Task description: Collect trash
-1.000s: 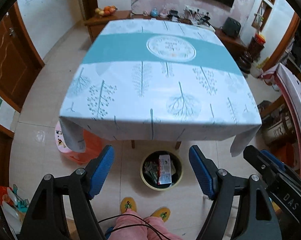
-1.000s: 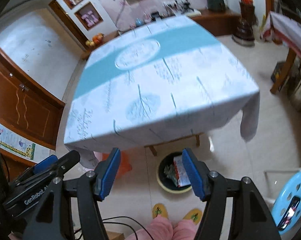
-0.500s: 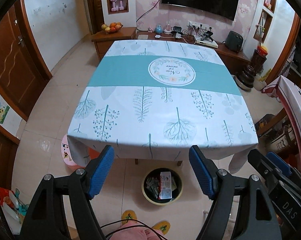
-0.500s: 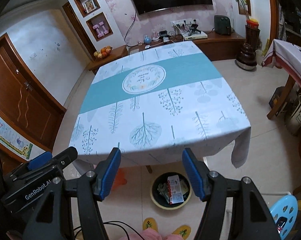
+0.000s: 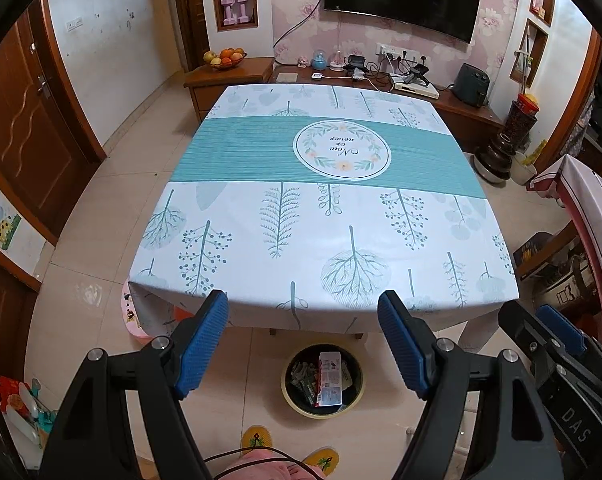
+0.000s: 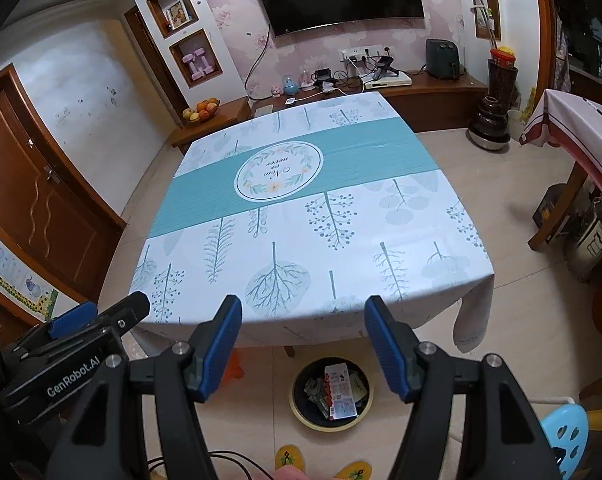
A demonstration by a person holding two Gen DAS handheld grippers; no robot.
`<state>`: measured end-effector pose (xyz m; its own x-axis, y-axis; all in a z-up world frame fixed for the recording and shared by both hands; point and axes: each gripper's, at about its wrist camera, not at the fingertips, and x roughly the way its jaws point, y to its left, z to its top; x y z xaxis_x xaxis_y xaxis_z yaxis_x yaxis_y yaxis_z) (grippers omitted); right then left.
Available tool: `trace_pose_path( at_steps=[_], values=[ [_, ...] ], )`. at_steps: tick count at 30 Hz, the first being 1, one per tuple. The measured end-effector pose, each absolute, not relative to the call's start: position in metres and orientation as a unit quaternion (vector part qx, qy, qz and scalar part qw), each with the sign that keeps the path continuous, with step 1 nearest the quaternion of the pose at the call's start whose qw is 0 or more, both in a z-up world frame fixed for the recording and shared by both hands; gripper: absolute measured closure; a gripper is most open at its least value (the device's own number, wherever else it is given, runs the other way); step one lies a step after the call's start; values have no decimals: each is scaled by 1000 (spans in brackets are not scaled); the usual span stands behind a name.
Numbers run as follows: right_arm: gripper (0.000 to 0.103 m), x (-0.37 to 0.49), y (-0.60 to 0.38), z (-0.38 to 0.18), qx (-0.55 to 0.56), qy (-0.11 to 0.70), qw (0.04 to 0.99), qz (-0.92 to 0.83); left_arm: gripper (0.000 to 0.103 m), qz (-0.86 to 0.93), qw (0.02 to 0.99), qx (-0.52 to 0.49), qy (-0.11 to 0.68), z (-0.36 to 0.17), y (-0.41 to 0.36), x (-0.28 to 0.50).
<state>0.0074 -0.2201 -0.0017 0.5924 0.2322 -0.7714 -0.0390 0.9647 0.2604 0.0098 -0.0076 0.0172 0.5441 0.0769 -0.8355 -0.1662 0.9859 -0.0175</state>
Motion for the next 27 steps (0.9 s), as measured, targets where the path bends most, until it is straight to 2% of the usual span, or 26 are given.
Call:
trace_pose_path(
  at_steps=[27],
  values=[
    [38, 24, -226, -5, 105, 444, 887, 75, 27, 69, 874, -49, 478, 12, -10, 22]
  ],
)
